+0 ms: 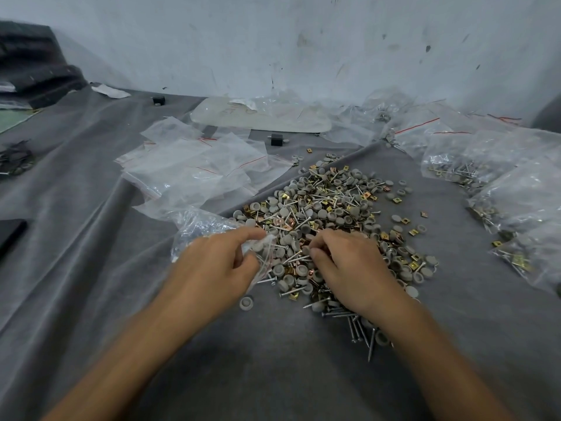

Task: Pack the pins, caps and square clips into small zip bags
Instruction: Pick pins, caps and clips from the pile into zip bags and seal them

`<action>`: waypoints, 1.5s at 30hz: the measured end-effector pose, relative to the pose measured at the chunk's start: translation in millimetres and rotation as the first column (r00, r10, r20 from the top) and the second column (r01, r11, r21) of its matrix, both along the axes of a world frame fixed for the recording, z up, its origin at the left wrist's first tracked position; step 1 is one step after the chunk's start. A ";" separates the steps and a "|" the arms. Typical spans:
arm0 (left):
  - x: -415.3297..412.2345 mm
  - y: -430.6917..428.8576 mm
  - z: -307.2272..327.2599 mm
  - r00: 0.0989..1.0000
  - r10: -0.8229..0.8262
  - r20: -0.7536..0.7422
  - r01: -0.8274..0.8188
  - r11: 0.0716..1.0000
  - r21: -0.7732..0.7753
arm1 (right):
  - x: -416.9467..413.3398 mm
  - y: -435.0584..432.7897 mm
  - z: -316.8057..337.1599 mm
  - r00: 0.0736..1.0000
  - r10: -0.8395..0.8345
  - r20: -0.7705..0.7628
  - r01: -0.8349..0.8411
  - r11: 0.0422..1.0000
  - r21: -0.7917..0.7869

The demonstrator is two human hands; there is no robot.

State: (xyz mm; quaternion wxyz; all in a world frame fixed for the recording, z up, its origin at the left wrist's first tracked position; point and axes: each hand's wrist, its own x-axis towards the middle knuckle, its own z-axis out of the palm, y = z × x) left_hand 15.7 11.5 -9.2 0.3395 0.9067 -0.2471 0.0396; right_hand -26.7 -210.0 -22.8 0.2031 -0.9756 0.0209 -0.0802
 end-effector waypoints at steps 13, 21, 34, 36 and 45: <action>0.0 -1.5 1.9 0.986 -0.052 -0.161 0.029 0.989 -0.143 | -28.1 29.1 2.1 0.939 0.189 0.286 -0.260 0.936 0.236; 4.2 -0.9 -1.0 0.965 -0.132 -0.225 0.068 0.960 -0.271 | -22.9 28.8 4.1 0.939 0.091 0.332 -0.169 0.963 0.212; 7.9 2.3 -3.2 0.969 -0.099 -0.228 0.041 0.968 -0.246 | -24.4 -19.1 5.0 0.998 -0.006 0.065 0.011 0.997 -0.071; 8.1 2.9 -2.7 0.973 -0.092 -0.214 0.040 0.972 -0.233 | -25.3 -17.6 4.9 0.999 0.017 0.045 -0.013 0.997 -0.081; 5.1 2.3 -1.3 0.970 -0.103 -0.219 0.055 0.975 -0.216 | -23.9 -14.7 3.2 0.999 0.032 -0.008 -0.033 0.995 -0.090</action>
